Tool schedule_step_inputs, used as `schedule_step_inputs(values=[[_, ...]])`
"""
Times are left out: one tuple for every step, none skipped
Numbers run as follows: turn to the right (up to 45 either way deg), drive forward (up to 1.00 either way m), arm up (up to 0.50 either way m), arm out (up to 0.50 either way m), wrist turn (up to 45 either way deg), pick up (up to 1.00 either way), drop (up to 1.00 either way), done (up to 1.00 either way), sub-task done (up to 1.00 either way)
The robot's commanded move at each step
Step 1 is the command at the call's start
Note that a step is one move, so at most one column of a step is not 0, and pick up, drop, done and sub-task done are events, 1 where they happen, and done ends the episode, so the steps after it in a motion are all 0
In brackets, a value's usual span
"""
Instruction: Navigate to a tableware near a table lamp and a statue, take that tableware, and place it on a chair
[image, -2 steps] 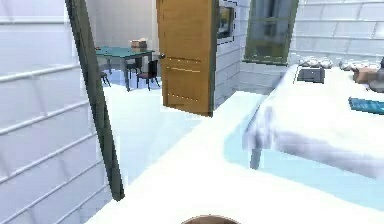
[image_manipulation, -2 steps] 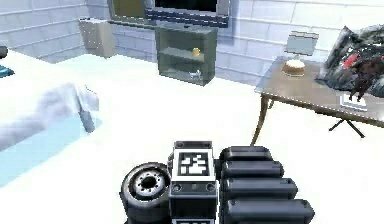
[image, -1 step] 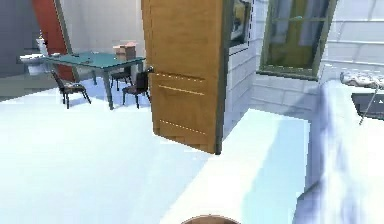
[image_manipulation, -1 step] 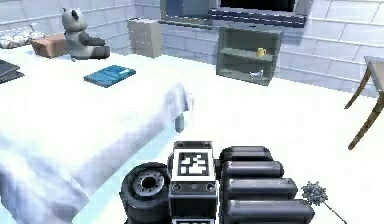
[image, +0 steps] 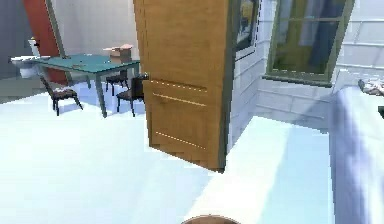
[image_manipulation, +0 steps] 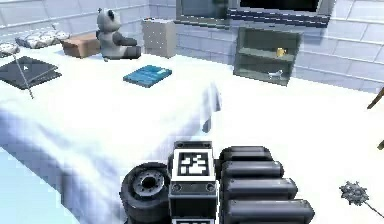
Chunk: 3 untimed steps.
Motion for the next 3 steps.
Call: schedule_step_inputs(values=[[0.0, 0.35, 0.00, 0.00, 0.0, 0.00, 0.00, 0.00, 0.00], [-36.0, 0.00, 0.00, 0.00, 0.0, 0.00, 0.00, 0.00, 0.00], [0.0, 1.00, 0.00, 0.00, 0.0, 0.00, 0.00, 0.00, 0.00]])
